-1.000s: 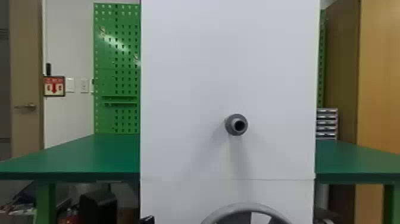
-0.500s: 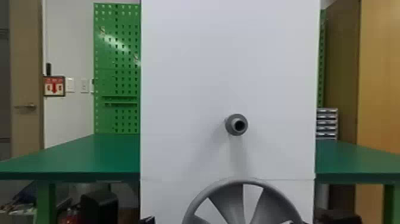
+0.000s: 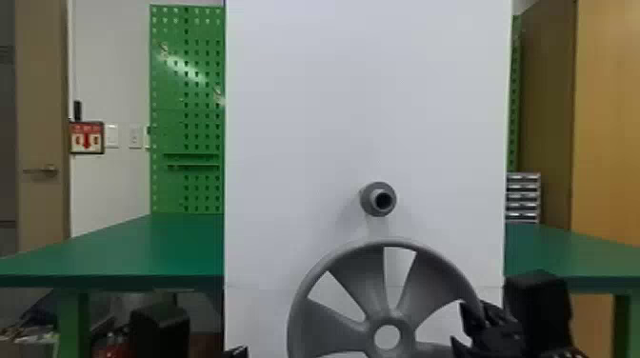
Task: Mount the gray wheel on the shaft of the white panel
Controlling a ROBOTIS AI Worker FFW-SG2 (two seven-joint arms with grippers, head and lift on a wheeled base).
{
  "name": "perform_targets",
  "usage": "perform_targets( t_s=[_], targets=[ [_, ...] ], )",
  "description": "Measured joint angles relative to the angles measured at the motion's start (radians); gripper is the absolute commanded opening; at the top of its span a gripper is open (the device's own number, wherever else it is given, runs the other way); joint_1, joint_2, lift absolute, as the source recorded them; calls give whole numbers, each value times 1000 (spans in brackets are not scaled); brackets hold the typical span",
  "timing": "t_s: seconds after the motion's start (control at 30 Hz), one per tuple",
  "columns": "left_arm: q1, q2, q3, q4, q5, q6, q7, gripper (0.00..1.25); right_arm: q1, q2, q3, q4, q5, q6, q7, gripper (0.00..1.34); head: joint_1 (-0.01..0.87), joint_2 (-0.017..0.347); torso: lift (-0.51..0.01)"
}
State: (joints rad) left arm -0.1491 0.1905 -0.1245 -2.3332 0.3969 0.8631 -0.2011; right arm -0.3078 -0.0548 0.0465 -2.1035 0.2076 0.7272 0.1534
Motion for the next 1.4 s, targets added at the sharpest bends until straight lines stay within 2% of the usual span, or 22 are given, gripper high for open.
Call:
perform_targets(
  t_s=[0.37, 0.77, 0.97, 1.27, 1.4],
  targets=[
    [-1, 8, 0, 0, 2, 5, -1, 997, -91, 1, 27, -49, 28, 124, -6, 199, 38, 40, -510],
    [-5, 15, -5, 0, 3, 11, -1, 997, -174, -5, 47, -58, 26, 203, -79, 199, 38, 40, -510],
    [-10, 17, -11, 2, 3, 13, -1, 997, -217, -7, 58, -58, -12, 245, -136, 199, 38, 40, -510],
    [-16, 18, -20, 8, 3, 14, -1, 997, -275, -10, 62, -58, -111, 287, -226, 196, 38, 40, -510],
    [-19, 19, -25, 9, 2, 14, -1, 997, -294, -10, 66, -58, -158, 298, -294, 163, 38, 40, -510]
  ],
)
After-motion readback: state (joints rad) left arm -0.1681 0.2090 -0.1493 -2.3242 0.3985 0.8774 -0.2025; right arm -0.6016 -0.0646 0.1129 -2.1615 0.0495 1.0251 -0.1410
